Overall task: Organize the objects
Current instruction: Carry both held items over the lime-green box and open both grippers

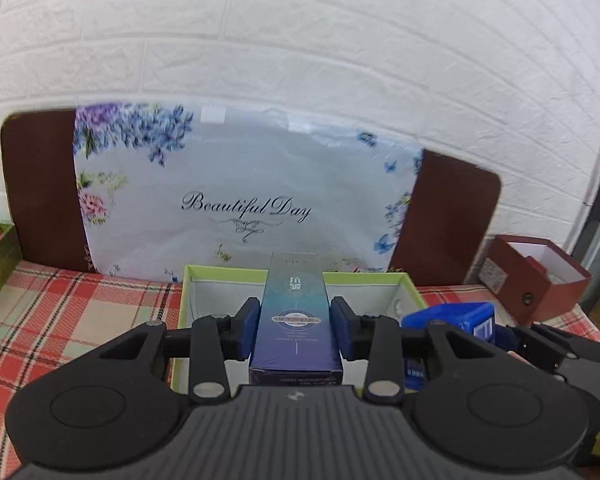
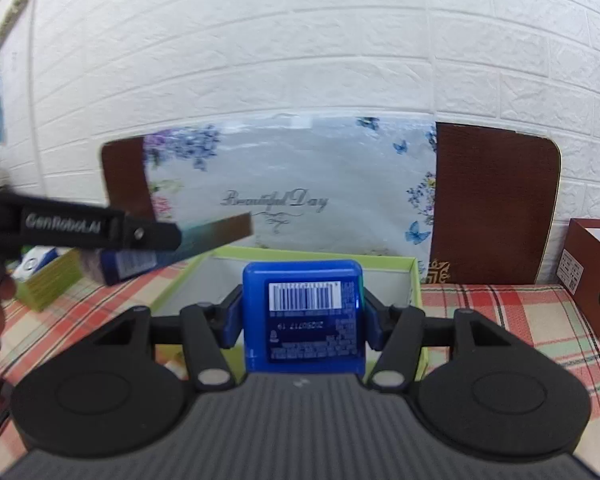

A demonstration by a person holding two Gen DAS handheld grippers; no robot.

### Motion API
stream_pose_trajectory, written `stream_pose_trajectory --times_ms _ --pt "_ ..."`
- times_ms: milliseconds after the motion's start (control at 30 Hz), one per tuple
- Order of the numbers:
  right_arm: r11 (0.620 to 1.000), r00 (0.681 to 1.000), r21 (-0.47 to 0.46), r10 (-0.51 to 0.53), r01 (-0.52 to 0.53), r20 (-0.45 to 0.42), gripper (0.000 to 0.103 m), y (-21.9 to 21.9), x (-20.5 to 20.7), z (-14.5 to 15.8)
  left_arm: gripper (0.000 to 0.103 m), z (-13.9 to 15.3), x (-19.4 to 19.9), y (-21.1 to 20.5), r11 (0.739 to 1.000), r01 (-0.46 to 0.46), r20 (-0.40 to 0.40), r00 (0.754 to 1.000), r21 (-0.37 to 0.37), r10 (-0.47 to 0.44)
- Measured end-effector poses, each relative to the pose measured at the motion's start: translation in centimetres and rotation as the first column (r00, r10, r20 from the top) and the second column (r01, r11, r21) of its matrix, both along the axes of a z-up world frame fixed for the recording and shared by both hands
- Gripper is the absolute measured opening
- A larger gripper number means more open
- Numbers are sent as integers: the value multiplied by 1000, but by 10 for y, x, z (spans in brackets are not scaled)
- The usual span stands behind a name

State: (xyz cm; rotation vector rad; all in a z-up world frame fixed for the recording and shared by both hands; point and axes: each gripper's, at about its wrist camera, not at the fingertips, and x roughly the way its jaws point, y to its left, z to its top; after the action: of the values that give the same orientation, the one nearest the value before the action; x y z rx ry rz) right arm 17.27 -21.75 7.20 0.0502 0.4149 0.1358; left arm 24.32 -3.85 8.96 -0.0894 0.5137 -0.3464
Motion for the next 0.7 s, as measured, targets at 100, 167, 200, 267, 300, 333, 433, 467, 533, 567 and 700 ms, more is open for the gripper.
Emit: stream_pose_trajectory --times_ms 100,167,200,267,300,333,433,467,533,567,700 --pt "999 998 14 -33 34 -50 56 -3 41 -17 41 -18 26 -3 1000 -15 -38 999 14 16" --pt "999 995 19 -36 38 -95 56 -3 67 -30 41 -30 39 -3 999 -25 -64 998 20 26" --pt "999 992 15 -33 35 -119 56 -1 79 -37 41 -36 45 -3 999 -29 -74 997 25 31" --pt "1000 987 -1 -28 28 -156 56 5 98 -50 41 -45 54 -1 999 -39 -90 995 28 41" --pt "1000 986 -10 -26 24 -166 56 7 105 -55 41 -49 58 1 999 -43 -99 994 25 45" --pt "1000 984 -23 -20 16 -179 56 10 112 -60 41 -52 62 3 999 -47 -111 993 17 48" --pt "999 979 -41 2 -11 -204 56 15 125 -70 58 -55 65 7 998 -55 -97 994 -1 54" --pt "999 978 -42 10 -19 -209 57 16 128 -72 68 -54 63 8 998 -58 -87 995 -7 58" --pt "998 979 -63 2 -15 -202 67 17 130 -74 88 -51 58 13 996 -77 -60 995 -33 75" --pt "996 983 -84 -12 -3 -181 84 18 128 -71 88 -48 54 16 995 -82 -46 996 -54 79" --pt "989 995 -143 -58 45 -85 98 12 113 -52 89 -35 42 26 992 -106 -64 993 -76 101"
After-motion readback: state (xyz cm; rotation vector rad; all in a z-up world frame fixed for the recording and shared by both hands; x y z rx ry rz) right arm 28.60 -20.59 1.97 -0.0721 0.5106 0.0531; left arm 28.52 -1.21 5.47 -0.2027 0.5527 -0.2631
